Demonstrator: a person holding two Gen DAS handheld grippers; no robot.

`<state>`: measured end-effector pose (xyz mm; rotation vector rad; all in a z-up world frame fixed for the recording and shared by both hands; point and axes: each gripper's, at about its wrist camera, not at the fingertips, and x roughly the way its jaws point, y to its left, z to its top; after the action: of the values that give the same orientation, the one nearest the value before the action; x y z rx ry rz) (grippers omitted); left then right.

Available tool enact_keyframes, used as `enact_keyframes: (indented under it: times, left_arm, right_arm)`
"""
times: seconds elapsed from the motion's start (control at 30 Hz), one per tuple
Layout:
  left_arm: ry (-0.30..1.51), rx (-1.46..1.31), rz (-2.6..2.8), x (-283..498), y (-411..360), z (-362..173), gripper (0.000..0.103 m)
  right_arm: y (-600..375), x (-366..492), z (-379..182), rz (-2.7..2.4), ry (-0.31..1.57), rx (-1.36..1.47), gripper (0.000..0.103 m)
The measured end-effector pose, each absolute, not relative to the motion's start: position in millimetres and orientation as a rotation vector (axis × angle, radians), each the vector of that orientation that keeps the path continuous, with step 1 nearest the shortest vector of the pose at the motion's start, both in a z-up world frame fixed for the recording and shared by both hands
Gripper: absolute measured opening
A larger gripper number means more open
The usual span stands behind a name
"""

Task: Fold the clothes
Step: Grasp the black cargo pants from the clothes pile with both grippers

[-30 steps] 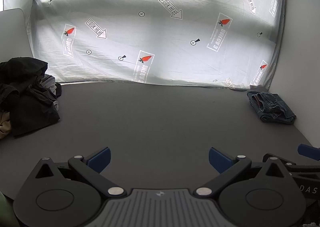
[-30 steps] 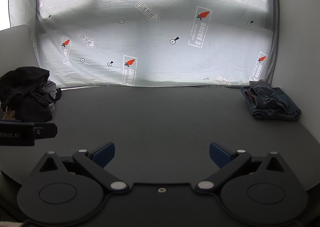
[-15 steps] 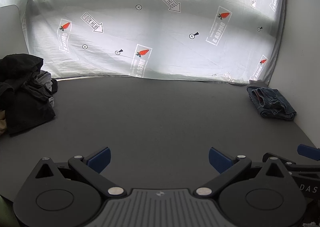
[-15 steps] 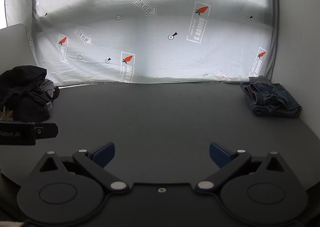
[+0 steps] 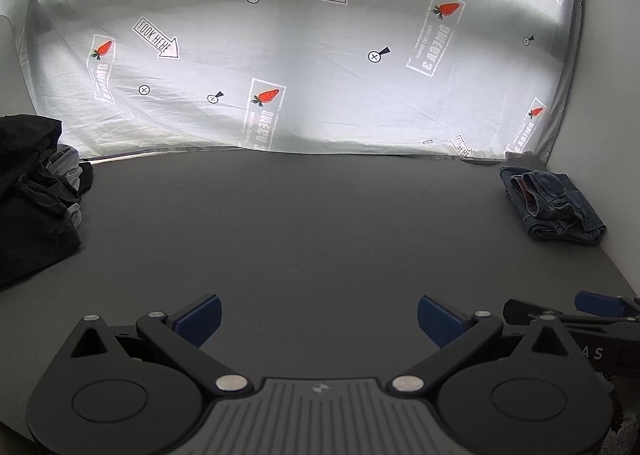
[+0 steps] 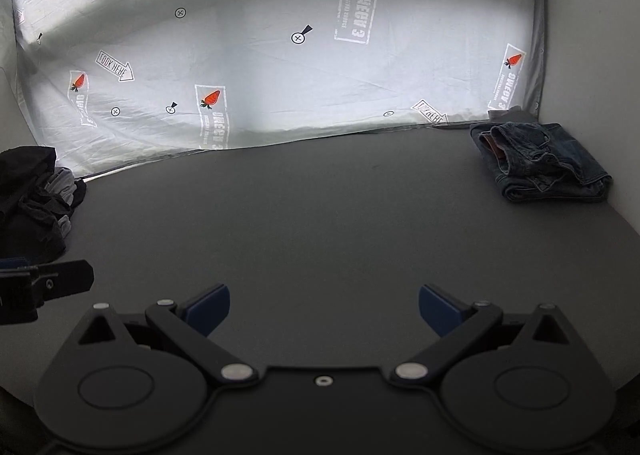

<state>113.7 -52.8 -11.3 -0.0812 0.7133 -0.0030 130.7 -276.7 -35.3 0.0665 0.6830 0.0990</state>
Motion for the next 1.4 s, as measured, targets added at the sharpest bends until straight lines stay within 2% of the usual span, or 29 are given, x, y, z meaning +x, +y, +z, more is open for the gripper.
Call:
enact_keyframes:
  times: [0.4,0.6,0.77,1.0,1.07,1.13,1.23,1.4]
  left_arm:
    - [0.749,-0.232,0.228,158,60,-15,0.103]
    - [0.747,-0.295,0.337,176,126,-16,0.103]
    - [0.681,-0.437,0.430,192,242,-19,0.103]
    - [0.657,-0.559,0.549,216,390,-42,0.103]
    - [0.648,-0.589,0.576,221,430,-52,0.103]
    - [0.644,-0.621,0.590,226,462,-61,0.103]
    - [0.632,-0.687,0.628,230,511,-76,0.103]
    - [0.556,-0.767,0.756,217,575,-92,0.103]
  right_arm:
    - [-206,216,-50,0.449,0.697,-0.086,0.100]
    - [-109,247,-51,0.507,0.666,-0.172,0.100]
    - [-2,273,-42,0.544,0.627,-0.229,0.098]
    - [161,316,-30,0.722,0.559,-0.337,0.086]
    - [206,328,-29,0.776,0.551,-0.359,0.079]
    - [245,337,-30,0.828,0.536,-0.391,0.067]
    - [308,346,-33,0.914,0.504,-0.463,0.053]
    - [390,351,-44,1.109,0.460,-0.514,0.050]
